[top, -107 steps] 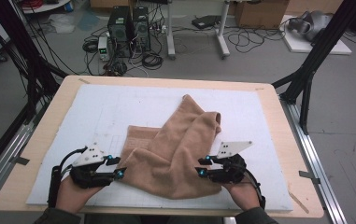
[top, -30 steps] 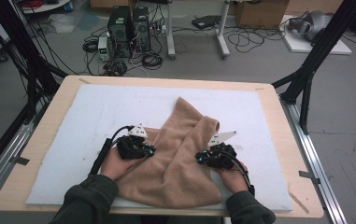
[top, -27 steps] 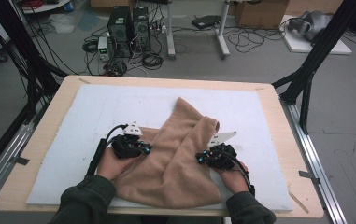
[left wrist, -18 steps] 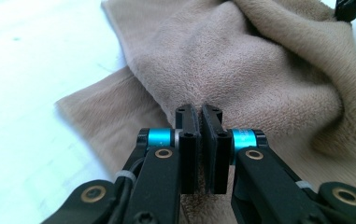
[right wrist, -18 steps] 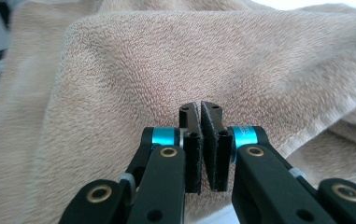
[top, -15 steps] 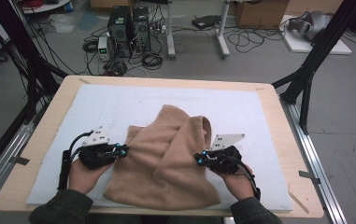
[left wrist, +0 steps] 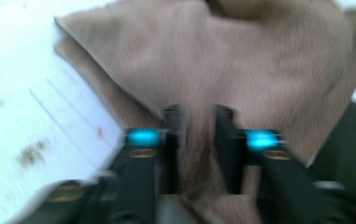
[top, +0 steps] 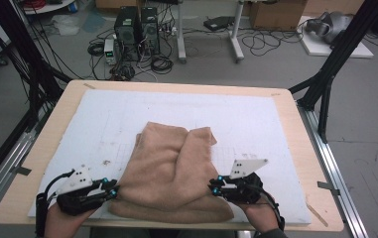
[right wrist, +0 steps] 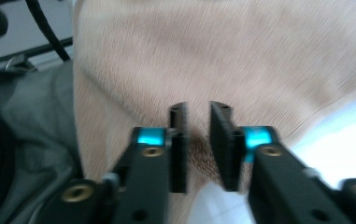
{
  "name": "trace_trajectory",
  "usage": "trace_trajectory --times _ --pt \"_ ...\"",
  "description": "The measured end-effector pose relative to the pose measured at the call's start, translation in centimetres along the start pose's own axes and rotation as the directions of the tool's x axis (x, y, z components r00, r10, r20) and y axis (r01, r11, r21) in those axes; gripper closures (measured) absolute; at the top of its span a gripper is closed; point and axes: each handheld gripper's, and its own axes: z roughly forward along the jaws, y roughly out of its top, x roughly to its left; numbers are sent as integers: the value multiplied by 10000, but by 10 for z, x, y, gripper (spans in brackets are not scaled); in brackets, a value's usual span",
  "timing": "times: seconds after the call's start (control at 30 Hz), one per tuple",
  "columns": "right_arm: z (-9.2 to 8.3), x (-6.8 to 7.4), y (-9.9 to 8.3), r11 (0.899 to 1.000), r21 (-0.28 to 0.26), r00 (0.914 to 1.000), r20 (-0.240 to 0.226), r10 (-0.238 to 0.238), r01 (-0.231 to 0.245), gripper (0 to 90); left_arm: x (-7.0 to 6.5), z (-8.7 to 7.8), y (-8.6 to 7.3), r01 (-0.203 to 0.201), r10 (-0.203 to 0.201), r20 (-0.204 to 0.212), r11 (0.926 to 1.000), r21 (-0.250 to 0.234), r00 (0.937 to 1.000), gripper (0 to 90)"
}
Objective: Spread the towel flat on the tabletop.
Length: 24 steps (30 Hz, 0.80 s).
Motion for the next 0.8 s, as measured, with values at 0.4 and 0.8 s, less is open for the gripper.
trace_trajectory --times 0.4,0.8 --pt "60 -68 23 9875 1572 9978 668 -21 -85 566 51 108 45 -263 122 847 9856 1673 9963 499" --pt "67 -67 10 9855 1687 9998 152 160 -183 854 45 113 40 -628 542 463 9760 2085 9975 859"
